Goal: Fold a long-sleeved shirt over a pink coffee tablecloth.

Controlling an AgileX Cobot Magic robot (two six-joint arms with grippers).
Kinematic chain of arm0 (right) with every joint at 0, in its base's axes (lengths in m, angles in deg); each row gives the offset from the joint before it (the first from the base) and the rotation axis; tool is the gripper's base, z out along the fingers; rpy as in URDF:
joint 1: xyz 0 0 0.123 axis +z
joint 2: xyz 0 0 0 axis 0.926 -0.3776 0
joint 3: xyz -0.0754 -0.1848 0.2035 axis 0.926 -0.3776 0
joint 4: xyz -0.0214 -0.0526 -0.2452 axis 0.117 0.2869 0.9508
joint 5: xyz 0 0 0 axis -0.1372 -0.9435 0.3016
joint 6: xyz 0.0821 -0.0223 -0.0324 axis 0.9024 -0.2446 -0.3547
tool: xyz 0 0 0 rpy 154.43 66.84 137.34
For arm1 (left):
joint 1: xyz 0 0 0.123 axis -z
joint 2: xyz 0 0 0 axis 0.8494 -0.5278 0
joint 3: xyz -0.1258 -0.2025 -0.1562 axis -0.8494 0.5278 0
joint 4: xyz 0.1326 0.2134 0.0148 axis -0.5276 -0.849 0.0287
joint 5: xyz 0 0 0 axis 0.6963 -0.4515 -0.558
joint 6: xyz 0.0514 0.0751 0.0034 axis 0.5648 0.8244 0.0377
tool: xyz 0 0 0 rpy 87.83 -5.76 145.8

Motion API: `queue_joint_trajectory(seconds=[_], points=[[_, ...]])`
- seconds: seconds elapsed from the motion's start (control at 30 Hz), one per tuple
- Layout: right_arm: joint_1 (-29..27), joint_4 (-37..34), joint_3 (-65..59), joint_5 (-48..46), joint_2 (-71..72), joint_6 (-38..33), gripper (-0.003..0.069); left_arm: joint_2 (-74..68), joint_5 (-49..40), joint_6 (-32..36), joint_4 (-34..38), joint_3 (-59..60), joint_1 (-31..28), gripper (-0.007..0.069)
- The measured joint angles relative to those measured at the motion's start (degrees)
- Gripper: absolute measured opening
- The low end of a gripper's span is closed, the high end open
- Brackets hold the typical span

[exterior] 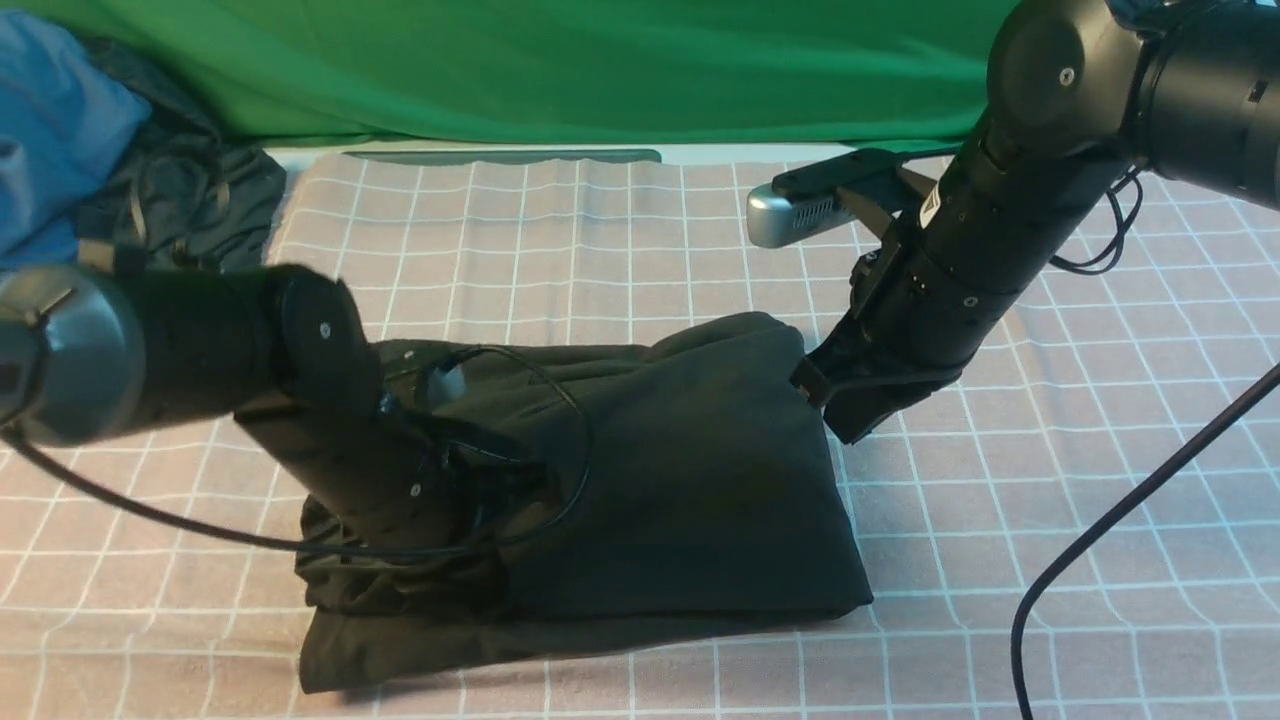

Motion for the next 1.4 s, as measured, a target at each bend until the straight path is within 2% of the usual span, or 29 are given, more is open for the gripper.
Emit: queue_joint_trajectory(seconds=[0.3, 0.57, 0.73, 0.77, 1.0, 1.23, 1.4], points=[[0.0, -0.2, 0.0, 0.5, 0.0, 0.0, 0.0038, 4.3, 1.1, -0.8, -1.9, 1.9, 0.1, 0.0014], [0.0, -2.0, 0.0, 0.5, 0.0, 0.0, 0.0038, 11.2, 3.5, -6.4, -4.7, -1.0, 0.1, 0.0014], [0.0, -3.2, 0.0, 0.5, 0.0, -0.1, 0.0038, 8.3, 2.0, -11.3, -11.9, 0.1, 0.1, 0.0014], [0.0, -3.2, 0.0, 0.5, 0.0, -0.4, 0.0038, 6.7, 1.9, -14.0, -15.1, 1.5, 0.1, 0.0014], [0.0, -3.3, 0.0, 0.5, 0.0, -1.5, 0.0038, 4.8, 0.3, -24.1, -24.9, 4.9, 0.1, 0.0014], [0.0, -3.3, 0.0, 0.4, 0.0, -1.6, 0.0038, 6.9, -1.7, -26.5, -26.7, 4.4, 0.1, 0.0014], [0.0, -3.5, 0.0, 0.5, 0.0, -2.0, 0.0038, 7.7, -1.7, -27.1, -26.0, -2.1, 0.1, 0.0014]])
